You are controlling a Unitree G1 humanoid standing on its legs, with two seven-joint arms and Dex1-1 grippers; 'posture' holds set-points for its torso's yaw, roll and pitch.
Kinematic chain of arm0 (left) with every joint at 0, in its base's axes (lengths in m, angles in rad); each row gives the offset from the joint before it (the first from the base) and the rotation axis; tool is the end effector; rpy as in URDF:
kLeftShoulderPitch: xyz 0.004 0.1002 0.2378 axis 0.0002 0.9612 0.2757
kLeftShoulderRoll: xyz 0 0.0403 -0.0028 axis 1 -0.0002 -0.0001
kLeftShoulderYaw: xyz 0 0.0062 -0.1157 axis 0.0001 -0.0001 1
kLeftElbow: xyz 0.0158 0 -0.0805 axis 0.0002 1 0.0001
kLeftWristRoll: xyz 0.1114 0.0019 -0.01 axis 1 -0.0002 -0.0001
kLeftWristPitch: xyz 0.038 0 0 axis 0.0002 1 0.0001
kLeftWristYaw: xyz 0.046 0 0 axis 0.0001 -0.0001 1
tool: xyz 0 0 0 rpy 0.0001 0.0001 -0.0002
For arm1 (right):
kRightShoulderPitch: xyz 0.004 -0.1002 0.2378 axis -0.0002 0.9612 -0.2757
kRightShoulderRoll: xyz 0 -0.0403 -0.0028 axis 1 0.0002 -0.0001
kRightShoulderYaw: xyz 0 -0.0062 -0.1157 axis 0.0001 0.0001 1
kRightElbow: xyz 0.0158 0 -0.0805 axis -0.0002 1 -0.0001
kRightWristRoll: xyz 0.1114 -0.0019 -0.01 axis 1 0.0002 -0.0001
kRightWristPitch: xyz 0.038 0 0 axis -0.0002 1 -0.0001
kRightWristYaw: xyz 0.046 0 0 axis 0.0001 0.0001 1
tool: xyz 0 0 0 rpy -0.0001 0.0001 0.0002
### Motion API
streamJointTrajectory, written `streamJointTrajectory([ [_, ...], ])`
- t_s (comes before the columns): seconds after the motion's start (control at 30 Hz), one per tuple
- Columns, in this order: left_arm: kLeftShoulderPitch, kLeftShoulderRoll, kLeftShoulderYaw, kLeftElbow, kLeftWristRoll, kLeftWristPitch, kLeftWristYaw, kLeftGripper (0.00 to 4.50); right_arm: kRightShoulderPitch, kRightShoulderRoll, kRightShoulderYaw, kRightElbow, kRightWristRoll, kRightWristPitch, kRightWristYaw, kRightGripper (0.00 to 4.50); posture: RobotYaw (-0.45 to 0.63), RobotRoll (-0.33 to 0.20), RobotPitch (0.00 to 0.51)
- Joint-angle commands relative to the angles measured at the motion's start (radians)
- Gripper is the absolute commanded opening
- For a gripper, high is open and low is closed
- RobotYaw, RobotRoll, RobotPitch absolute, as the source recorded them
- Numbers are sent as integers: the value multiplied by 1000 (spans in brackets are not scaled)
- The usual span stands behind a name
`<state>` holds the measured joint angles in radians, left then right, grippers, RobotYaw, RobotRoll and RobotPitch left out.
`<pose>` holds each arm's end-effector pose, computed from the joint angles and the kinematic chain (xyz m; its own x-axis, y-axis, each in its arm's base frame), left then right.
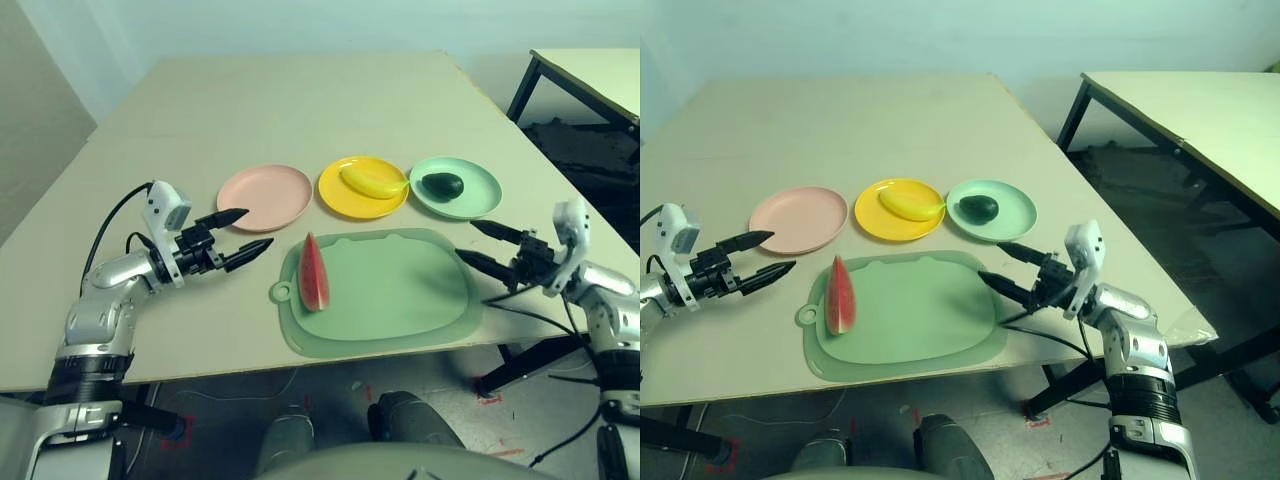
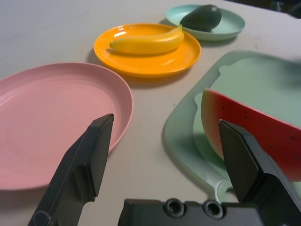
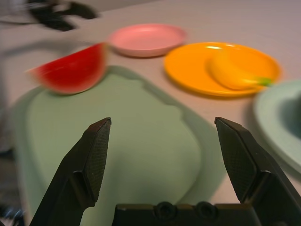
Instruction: Place the fruits into color-matched plates.
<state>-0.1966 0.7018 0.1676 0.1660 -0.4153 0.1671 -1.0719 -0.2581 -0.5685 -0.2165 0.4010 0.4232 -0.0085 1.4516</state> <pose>0.2458 0.3166 0.1152 0.6551 -0.7283 -0.2013 0.7540 0.6472 0.1122 0.2536 -0.3180 0.0790 0.4212 0.9051 -0.0573 -0.9070 0.4206 -0.0237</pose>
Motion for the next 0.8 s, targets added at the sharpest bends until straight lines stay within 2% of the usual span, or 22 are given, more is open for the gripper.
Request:
streamJointTrajectory([
  [0.03, -47, 50, -59, 33, 76, -85, -72, 4500, -26, -42, 36, 111, 18, -99, 134, 4436, -127, 0, 37],
  [0.2, -170, 126, -152, 99, 170, -246, -213, 4500, -5, -150, 227, 171, 86, -271, 163, 4436, -135, 0, 29],
  [0.37, -311, 180, -277, 176, 259, -529, -420, 4500, -22, -159, 279, 217, 132, -317, 163, 4436, -169, 0, 18],
  [0.5, -457, 181, -415, 224, 231, -649, -541, 4500, -4, -149, 284, 215, 148, -335, 163, 4436, -198, 0, 14],
  [0.6, -538, 214, -547, 246, 169, -648, -542, 4500, 12, -141, 278, 203, 156, -341, 163, 4436, -219, 0, 13],
  [0.8, -706, 179, -739, 359, 125, -775, -542, 4500, 35, -141, 292, 175, 175, -346, 163, 4436, -257, 0, 6],
])
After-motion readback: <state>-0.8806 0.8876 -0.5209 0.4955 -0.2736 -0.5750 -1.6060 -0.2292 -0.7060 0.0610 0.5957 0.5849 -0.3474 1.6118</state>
